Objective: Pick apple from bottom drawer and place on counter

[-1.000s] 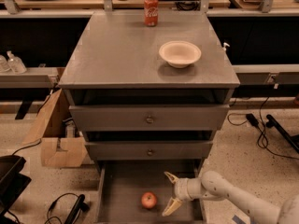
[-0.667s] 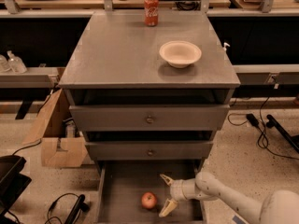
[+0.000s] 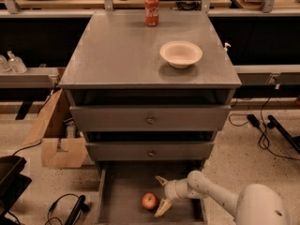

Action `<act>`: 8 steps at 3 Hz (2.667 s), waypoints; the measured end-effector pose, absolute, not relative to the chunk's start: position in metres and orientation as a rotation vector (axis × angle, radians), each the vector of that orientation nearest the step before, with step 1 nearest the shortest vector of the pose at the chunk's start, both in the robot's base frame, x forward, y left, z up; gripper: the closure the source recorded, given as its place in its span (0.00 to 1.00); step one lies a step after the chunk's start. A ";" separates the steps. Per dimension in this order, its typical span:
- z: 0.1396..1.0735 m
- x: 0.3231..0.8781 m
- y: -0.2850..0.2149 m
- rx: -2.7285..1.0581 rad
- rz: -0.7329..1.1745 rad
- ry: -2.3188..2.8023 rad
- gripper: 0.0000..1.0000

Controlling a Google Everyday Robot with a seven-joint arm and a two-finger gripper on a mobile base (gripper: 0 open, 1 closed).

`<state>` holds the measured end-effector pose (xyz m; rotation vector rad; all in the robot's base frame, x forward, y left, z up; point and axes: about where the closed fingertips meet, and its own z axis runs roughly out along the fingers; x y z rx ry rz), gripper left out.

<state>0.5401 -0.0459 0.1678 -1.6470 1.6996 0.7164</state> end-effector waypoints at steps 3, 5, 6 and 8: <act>0.124 0.528 -0.006 -1.687 0.820 1.684 0.41; 0.170 0.531 -0.007 -1.676 0.801 1.701 0.87; 0.257 0.543 -0.031 -1.602 0.725 1.749 1.00; 0.443 0.494 -0.003 -1.643 0.844 1.733 1.00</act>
Offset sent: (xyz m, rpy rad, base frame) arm -0.0101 0.0408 -0.0565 0.0143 0.0585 0.0605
